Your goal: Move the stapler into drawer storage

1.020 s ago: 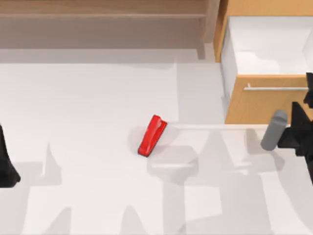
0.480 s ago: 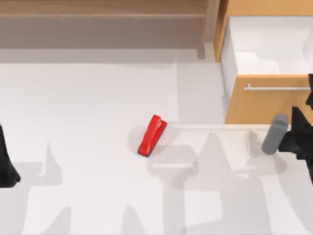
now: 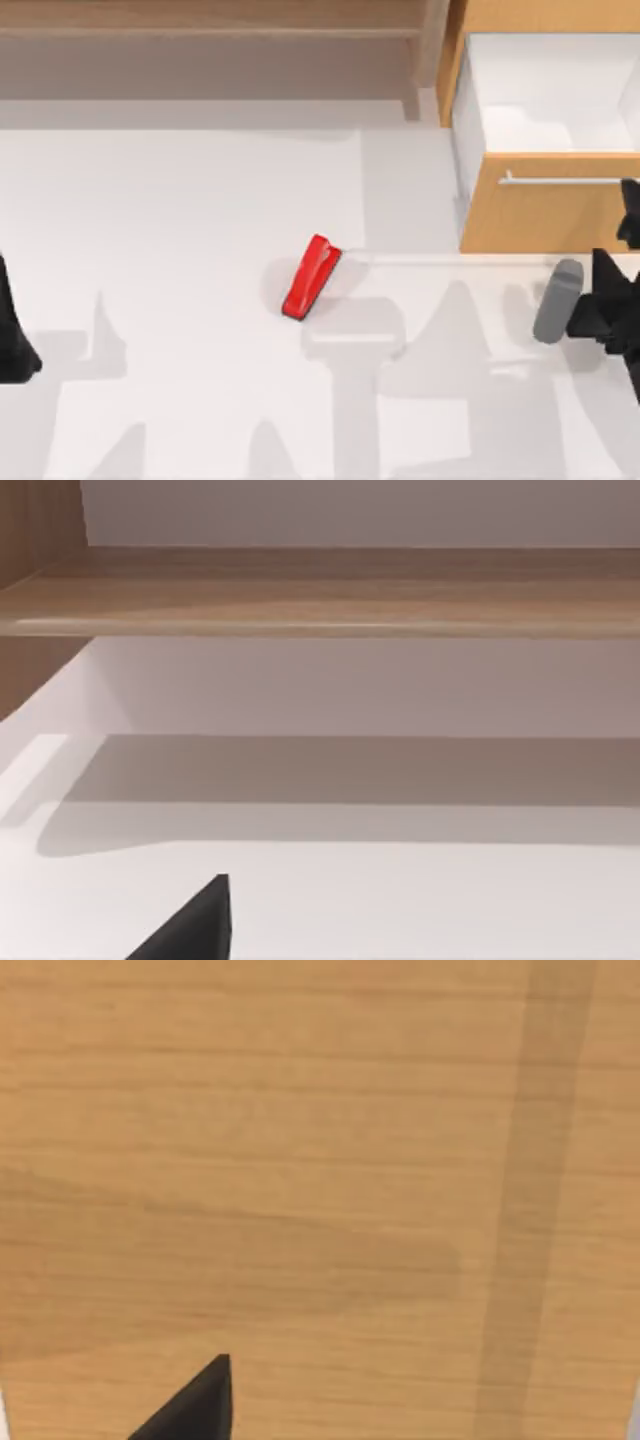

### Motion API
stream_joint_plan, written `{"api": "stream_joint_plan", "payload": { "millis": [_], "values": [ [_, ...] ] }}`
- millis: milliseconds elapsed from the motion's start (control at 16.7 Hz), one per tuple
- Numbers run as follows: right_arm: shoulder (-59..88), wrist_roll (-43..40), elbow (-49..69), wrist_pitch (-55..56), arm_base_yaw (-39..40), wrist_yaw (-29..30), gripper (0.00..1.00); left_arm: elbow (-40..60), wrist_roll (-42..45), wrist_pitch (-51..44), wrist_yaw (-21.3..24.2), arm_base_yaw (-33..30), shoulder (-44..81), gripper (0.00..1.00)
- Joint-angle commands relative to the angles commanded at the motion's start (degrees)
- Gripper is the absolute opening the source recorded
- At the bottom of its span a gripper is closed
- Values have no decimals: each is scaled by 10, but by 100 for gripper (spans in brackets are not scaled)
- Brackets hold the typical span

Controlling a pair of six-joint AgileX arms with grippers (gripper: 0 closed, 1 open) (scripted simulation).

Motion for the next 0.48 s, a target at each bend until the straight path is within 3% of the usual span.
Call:
{"api": "stream_joint_plan", "payload": {
  "millis": [240,480],
  "values": [
    [-31,64,52,-59,66,-37,100,0,0,0,0,0,0,100],
    [-41,200,174,-212,146,-86,100,0,0,0,0,0,0,100]
  ]
}}
